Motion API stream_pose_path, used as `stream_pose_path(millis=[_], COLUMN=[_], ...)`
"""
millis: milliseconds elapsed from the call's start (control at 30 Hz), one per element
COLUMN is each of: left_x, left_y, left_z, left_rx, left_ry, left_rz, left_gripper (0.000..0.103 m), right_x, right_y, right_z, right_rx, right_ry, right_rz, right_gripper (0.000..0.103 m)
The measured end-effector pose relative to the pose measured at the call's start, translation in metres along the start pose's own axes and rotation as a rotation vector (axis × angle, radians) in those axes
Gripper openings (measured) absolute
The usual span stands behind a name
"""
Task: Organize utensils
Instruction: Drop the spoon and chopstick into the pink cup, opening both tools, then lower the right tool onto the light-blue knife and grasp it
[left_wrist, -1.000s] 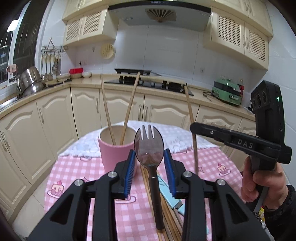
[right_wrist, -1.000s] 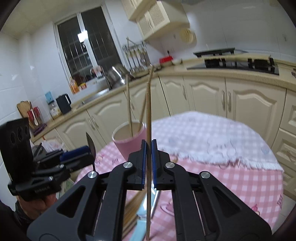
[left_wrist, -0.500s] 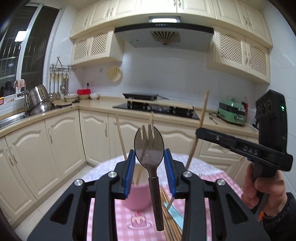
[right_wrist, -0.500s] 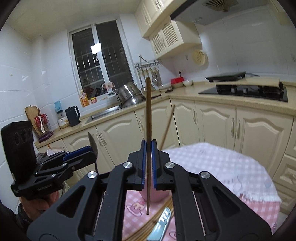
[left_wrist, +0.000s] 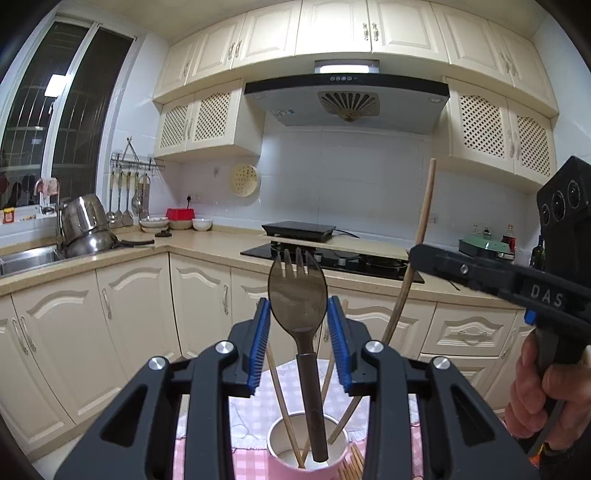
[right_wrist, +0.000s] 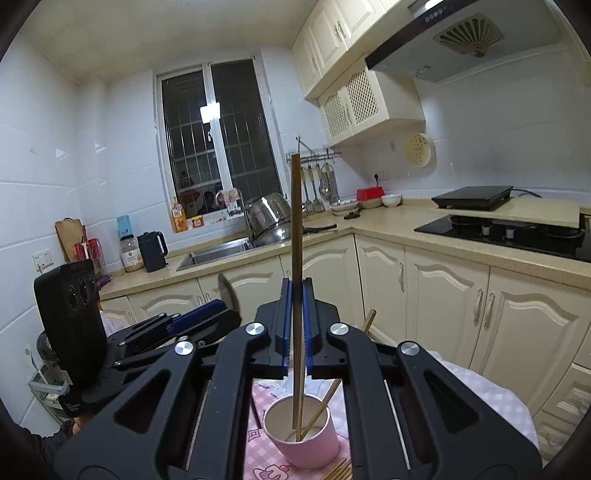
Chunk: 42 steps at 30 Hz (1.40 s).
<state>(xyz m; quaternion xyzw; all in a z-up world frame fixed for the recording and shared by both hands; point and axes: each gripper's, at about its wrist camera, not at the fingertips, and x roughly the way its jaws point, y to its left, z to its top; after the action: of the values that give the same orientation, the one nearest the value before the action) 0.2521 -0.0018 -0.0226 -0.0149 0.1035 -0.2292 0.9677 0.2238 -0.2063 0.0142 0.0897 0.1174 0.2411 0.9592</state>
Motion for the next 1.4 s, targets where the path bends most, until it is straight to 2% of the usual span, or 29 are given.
stream_pose_path(millis=[200, 233, 267, 333, 367, 400, 433, 467, 500, 567, 600, 667, 933, 1167, 1400], left_x=[0.032, 0.035, 0.038, 0.036, 0.034, 0.031, 0.027, 0.024, 0.019, 0.011, 0.007, 0.001, -0.027, -0.042, -0.047], left_y=[0.006, 0.008, 0.01, 0.015, 0.016, 0.018, 0.018, 0.019, 0.019, 0.019, 0.018, 0.016, 0.006, 0.003, 0.001], left_z=[-0.027, -0.033, -0.037, -0.042, -0.044, -0.044, -0.045, -0.045, -0.045, -0.046, -0.047, -0.049, -0.062, -0.08, -0.094], left_rx=[-0.008, -0.012, -0.02, -0.037, -0.044, -0.05, -0.052, -0.053, -0.055, -0.058, -0.058, -0.054, -0.033, -0.043, -0.063], left_ry=[0.083, 0.1, 0.119, 0.123, 0.12, 0.117, 0.114, 0.108, 0.099, 0.09, 0.091, 0.097, 0.114, 0.141, 0.18], left_rz=[0.019, 0.023, 0.031, 0.044, 0.047, 0.052, 0.06, 0.069, 0.078, 0.089, 0.098, 0.106, 0.12, 0.129, 0.129], left_gripper=[0.032, 0.036, 0.046, 0.059, 0.063, 0.065, 0.071, 0.079, 0.082, 0.091, 0.092, 0.094, 0.095, 0.095, 0.095], right_x=[0.028, 0.031, 0.033, 0.033, 0.032, 0.029, 0.024, 0.021, 0.016, 0.009, 0.006, -0.001, -0.017, -0.018, -0.019], right_y=[-0.01, -0.011, -0.014, -0.019, -0.021, -0.022, -0.025, -0.025, -0.026, -0.028, -0.03, -0.033, -0.035, -0.03, -0.021], right_z=[-0.027, -0.032, -0.036, -0.043, -0.045, -0.048, -0.052, -0.053, -0.055, -0.059, -0.061, -0.065, -0.082, -0.116, -0.144], right_rx=[0.03, 0.038, 0.047, 0.069, 0.078, 0.085, 0.096, 0.102, 0.108, 0.119, 0.128, 0.147, 0.159, 0.158, 0.152], right_ry=[0.114, 0.129, 0.145, 0.157, 0.16, 0.16, 0.151, 0.139, 0.122, 0.119, 0.12, 0.116, 0.176, 0.349, 0.447], right_rz=[-0.015, -0.02, -0.027, -0.037, -0.044, -0.049, -0.061, -0.066, -0.073, -0.091, -0.095, -0.105, -0.149, -0.192, -0.202], right_gripper=[0.007, 0.007, 0.007, 0.008, 0.013, 0.028, 0.042, 0.075, 0.081, 0.084, 0.09, 0.094, 0.095, 0.095, 0.094])
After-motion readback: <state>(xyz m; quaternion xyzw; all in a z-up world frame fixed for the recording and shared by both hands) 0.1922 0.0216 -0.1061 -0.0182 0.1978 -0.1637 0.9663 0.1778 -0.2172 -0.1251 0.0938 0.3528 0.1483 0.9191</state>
